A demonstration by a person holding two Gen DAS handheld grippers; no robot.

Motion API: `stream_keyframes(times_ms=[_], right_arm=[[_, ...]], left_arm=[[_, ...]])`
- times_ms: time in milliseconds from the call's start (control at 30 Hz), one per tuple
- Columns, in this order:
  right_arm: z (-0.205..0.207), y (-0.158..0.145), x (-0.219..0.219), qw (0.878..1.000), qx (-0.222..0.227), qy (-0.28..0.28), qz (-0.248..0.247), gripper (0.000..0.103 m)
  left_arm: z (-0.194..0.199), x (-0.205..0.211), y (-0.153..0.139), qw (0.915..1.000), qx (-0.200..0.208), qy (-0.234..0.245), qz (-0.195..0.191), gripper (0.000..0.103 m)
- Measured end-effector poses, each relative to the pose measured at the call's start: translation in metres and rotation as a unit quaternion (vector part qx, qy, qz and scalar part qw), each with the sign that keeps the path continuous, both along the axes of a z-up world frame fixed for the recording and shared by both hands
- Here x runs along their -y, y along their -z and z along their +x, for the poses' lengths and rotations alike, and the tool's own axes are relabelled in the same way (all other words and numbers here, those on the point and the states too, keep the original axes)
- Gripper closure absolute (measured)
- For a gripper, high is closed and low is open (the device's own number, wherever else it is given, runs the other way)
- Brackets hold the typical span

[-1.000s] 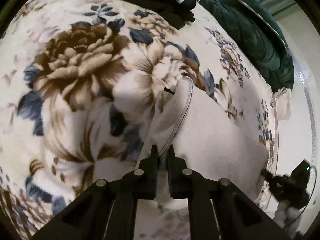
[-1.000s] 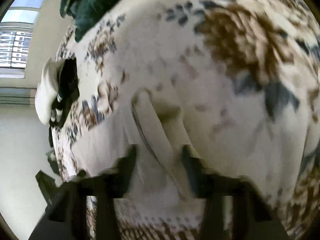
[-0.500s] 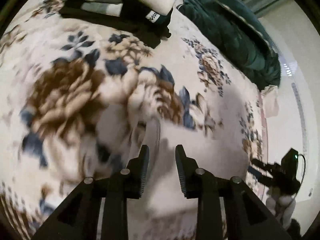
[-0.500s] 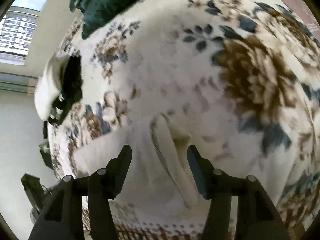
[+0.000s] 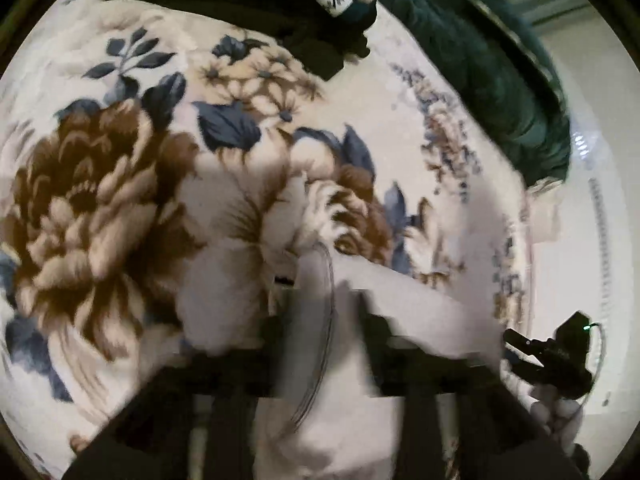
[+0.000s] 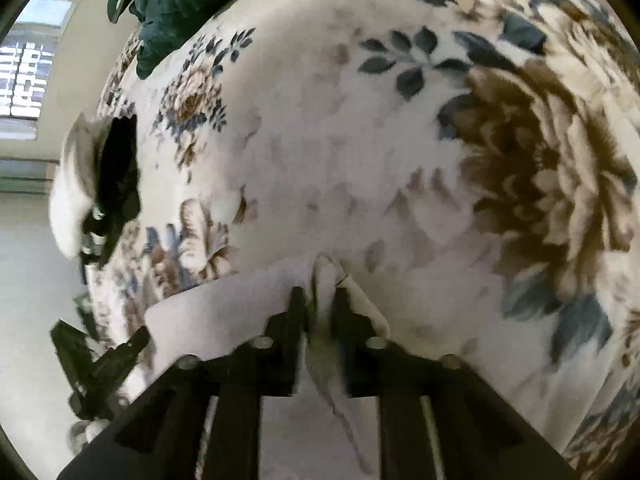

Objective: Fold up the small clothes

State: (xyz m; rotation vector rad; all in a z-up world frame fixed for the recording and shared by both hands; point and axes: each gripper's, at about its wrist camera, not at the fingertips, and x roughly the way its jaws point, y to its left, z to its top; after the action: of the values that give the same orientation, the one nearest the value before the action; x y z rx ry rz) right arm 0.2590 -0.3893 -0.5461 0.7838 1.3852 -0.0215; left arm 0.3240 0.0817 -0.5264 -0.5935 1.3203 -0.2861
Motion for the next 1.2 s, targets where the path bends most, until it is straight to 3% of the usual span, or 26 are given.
stream_keyframes(times_ms=[33, 133, 233, 400, 433, 467, 533, 600, 800, 967, 1200], right_arm=[[-0.004, -0.002, 0.006, 1.000, 0.001, 0.006, 0.017, 0.047], [-0.019, -0.003, 0.017, 0.999, 0.010, 0.016, 0.043, 0.029], [-0.032, 0.022, 0.017, 0.996, -0.018, 0.000, 0.091, 0.027], [-0.041, 0.065, 0.003, 0.983, -0.054, -0.027, 0.173, 0.024], [-0.042, 0.070, 0.000, 0.981, -0.054, -0.022, 0.186, 0.025], [-0.042, 0.070, -0.002, 0.981, -0.046, -0.016, 0.189, 0.027], [-0.041, 0.069, -0.007, 0.981, -0.037, -0.016, 0.188, 0.074], [-0.039, 0.062, -0.012, 0.983, -0.028, -0.019, 0.181, 0.083], [-0.036, 0.015, -0.023, 0.987, -0.003, -0.026, 0.160, 0.087], [-0.017, -0.048, -0.048, 0.988, 0.029, -0.049, 0.144, 0.087], [0.057, -0.137, -0.120, 0.985, 0.094, -0.076, 0.123, 0.087]], left_arm=[[-0.005, -0.003, 0.002, 0.9999, -0.001, -0.006, -0.012, 0.032], [-0.016, -0.006, 0.030, 0.9970, -0.050, -0.020, -0.055, 0.032], [-0.024, -0.002, 0.051, 0.9929, -0.070, -0.031, -0.091, 0.032], [-0.021, 0.009, 0.044, 0.9936, -0.063, -0.035, -0.087, 0.035], [-0.021, 0.013, 0.040, 0.9945, -0.055, -0.028, -0.084, 0.054], [-0.020, 0.019, 0.035, 0.9962, -0.050, -0.017, -0.069, 0.082], [-0.021, 0.024, 0.023, 0.9984, -0.030, -0.004, -0.048, 0.084], [-0.022, 0.025, 0.010, 0.9990, -0.015, -0.005, -0.042, 0.086], [-0.018, 0.017, -0.033, 0.9986, 0.013, -0.015, -0.050, 0.087], [0.001, -0.017, -0.079, 0.9963, 0.047, -0.033, -0.064, 0.087], [0.083, -0.102, -0.158, 0.9906, 0.116, -0.033, -0.064, 0.087]])
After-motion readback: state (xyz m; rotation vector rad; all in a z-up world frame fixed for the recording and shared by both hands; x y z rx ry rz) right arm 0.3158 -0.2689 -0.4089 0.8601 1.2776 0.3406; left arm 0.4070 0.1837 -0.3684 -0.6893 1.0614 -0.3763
